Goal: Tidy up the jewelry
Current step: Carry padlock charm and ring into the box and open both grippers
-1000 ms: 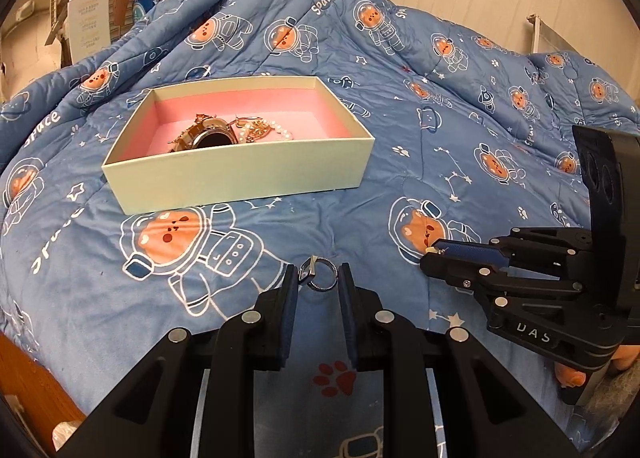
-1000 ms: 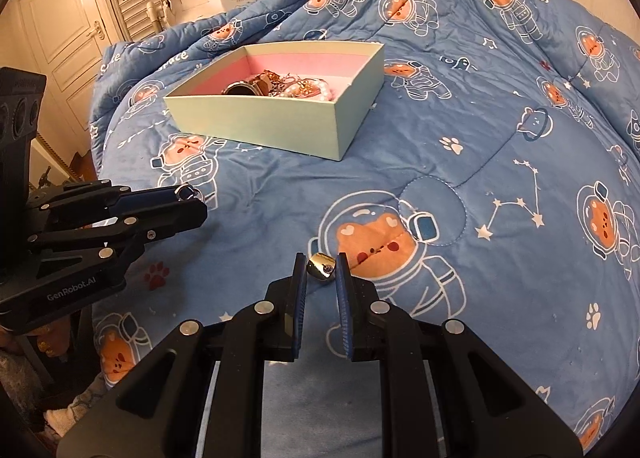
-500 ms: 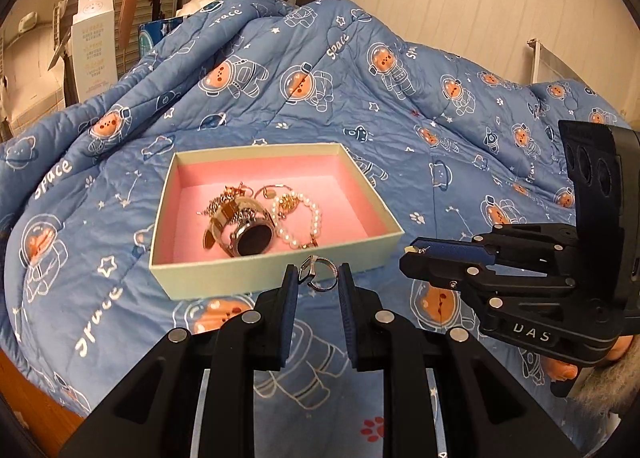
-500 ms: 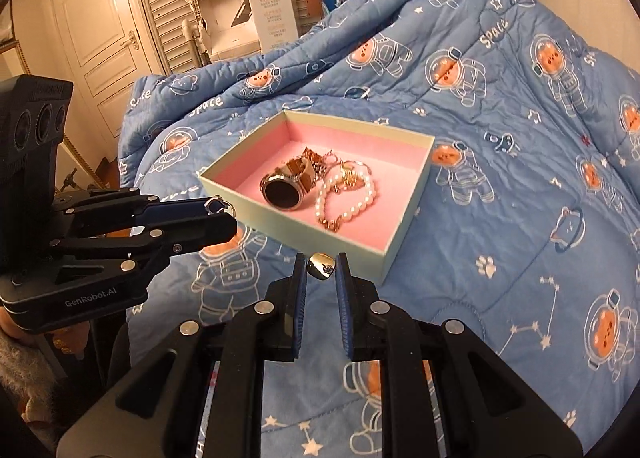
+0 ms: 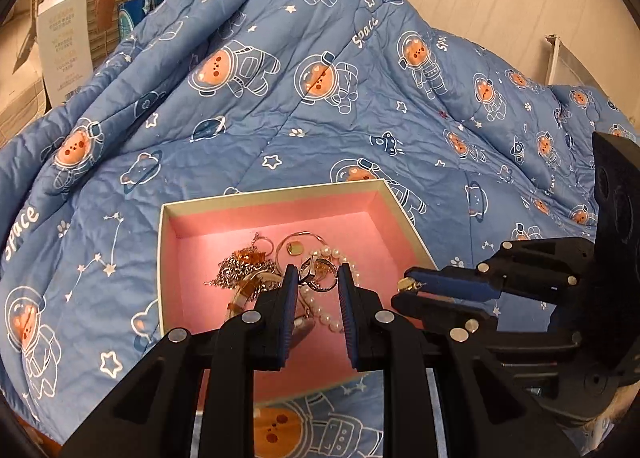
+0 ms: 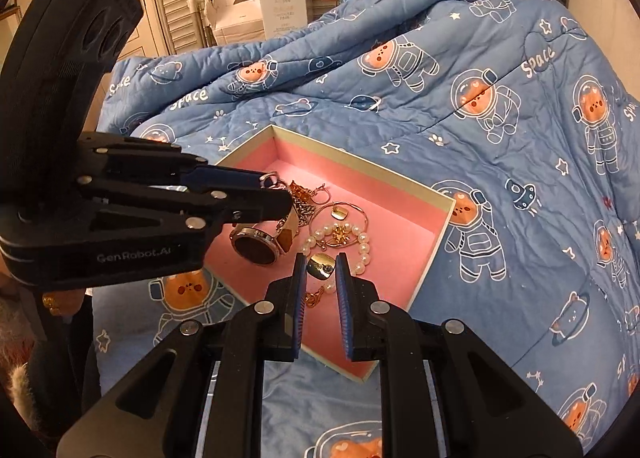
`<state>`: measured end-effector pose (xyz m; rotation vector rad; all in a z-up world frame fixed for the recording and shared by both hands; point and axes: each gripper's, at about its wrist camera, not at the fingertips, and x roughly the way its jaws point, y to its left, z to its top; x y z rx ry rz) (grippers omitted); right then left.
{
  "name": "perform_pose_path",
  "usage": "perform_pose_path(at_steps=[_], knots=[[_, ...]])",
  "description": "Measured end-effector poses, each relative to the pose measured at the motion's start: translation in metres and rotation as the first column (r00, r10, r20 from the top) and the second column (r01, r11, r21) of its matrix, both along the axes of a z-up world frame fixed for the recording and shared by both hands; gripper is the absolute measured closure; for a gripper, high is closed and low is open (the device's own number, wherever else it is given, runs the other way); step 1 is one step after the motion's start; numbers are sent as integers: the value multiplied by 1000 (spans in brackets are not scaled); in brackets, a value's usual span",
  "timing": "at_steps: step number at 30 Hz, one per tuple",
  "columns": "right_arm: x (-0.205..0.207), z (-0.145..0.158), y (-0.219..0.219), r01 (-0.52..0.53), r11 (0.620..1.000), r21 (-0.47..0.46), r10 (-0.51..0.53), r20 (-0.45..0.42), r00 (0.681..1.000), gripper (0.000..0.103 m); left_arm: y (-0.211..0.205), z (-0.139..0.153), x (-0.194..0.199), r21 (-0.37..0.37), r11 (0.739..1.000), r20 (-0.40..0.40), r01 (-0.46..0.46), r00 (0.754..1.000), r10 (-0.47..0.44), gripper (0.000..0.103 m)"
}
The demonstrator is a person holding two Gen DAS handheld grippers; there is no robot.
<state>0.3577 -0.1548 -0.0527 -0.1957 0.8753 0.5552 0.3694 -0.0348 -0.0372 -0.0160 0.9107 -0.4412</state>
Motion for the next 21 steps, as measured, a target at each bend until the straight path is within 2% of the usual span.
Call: perform_pose_path(at_steps=[5, 12, 21], knots=[[20, -10, 5, -15, 1000, -18, 14, -50, 999, 88, -14, -13, 32, 25, 999, -76, 20, 997, -18, 83], [29, -17, 10, -40, 999, -26, 38, -83, 996, 88, -27, -37, 54, 33, 998, -175, 50, 984, -44, 83], [36, -30, 18, -53, 997, -60, 46, -122, 992, 87, -32, -51, 64, 34, 998, -222, 44, 974, -35, 83]])
